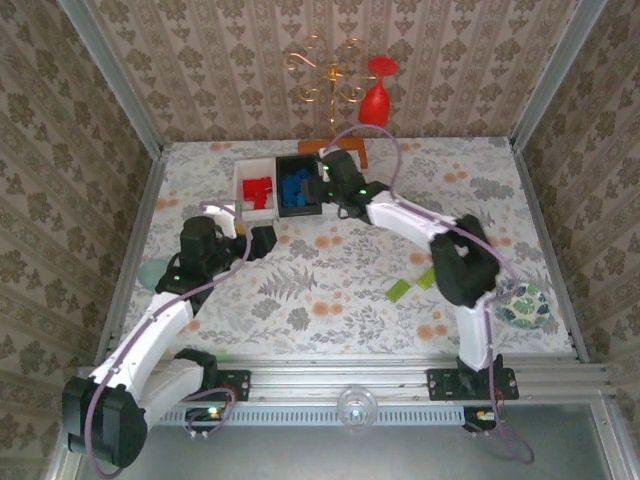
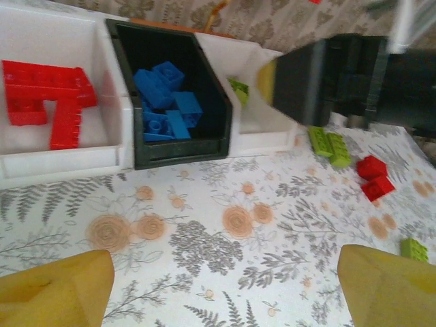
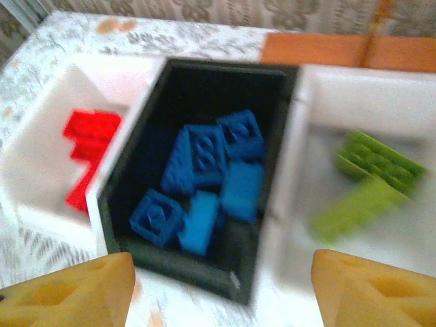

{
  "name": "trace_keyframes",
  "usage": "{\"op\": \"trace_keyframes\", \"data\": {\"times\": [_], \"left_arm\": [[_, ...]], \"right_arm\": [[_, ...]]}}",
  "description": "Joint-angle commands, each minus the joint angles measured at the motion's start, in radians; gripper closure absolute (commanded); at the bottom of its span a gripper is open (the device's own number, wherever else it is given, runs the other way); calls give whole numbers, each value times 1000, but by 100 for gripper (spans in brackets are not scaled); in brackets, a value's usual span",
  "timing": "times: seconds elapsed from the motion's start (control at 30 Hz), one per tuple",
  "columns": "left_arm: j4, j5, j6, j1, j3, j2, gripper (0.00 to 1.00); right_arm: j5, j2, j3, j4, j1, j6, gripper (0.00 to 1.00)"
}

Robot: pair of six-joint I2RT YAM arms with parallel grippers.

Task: Sort the legos into containers by color
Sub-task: Place the lego in the container, then pick up the lego from the middle-right of the table.

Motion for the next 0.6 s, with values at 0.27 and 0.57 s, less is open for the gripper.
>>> {"op": "trace_keyframes", "data": {"times": [0.27,0.57], "left_arm": [[43,83,82,-213,104,162,12],[45,12,86,-295,159,271,12]], "right_arm": [[173,-550,-602,-148,-193,62,10],[126,-518,-692,-178,-314,87,0]]}}
